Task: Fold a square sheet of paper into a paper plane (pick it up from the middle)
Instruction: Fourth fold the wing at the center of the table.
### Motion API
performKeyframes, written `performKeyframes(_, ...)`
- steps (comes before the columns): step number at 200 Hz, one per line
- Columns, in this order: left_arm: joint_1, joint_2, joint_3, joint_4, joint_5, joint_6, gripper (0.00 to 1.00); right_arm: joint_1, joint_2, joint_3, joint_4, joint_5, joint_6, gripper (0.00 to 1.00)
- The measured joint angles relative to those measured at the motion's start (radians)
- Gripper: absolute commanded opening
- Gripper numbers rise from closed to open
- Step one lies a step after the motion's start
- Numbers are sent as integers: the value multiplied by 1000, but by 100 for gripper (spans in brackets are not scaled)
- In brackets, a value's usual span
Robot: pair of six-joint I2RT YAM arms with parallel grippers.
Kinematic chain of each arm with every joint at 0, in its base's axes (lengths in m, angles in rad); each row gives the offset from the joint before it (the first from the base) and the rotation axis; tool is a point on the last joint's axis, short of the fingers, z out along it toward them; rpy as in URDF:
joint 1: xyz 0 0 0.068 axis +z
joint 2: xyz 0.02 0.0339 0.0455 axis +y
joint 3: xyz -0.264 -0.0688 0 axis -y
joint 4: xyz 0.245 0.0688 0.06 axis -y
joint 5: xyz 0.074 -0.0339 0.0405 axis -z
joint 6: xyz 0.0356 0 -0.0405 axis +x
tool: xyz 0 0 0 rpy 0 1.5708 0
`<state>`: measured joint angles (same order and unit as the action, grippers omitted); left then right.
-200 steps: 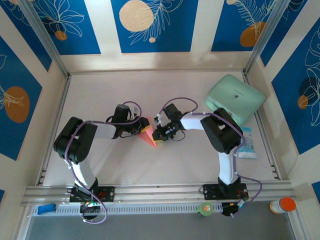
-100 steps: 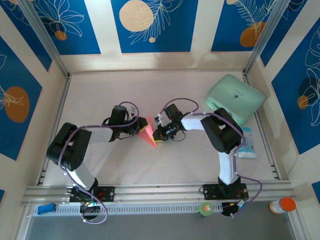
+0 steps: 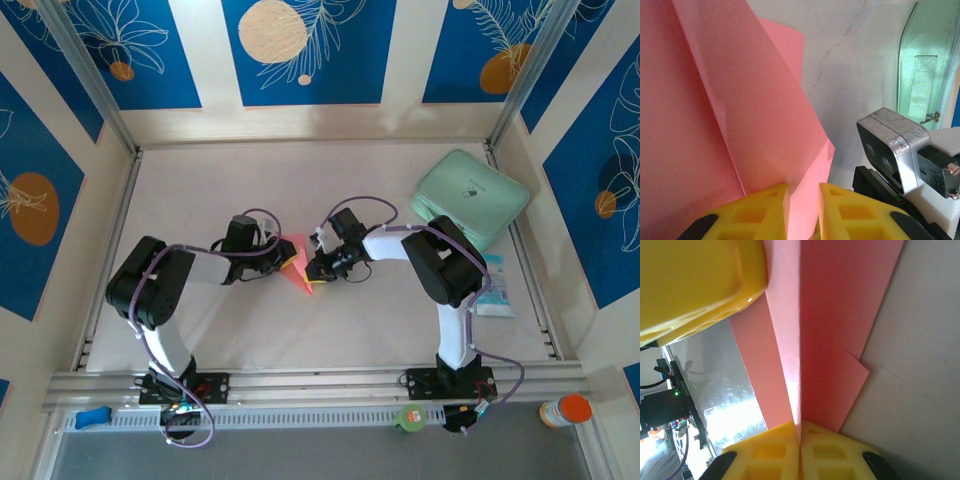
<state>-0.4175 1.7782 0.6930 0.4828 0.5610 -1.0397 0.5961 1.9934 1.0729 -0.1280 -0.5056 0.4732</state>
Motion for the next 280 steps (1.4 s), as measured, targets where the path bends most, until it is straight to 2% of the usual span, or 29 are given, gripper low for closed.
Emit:
performKeyframes(41,-7,15,20,5,11,-2,22,-1,0,2,2,-21,3,19)
performKeyframes(66,-10,21,24,5,12,-2,23,-1,0,3,2,-26,3,19)
performKeyframes(145,-10,24,28,3,15,-2,25,-3,2,3,-3,-6,6,8)
performKeyframes(181,-10,-20,27,-10,14,1,26,-3,2,2,-2,-4,1,4)
performKeyframes(208,-10,-80,5,-11,3,2,27,-3,4,14,-32,-3,-58,2)
performKeyframes(238,-10,-141,-49,-22,-30,2,27,-4,12,72,-144,28,-182,2)
performKeyframes(280,-10,-167,-103,-51,-61,2,27,-8,16,127,-261,57,-343,2)
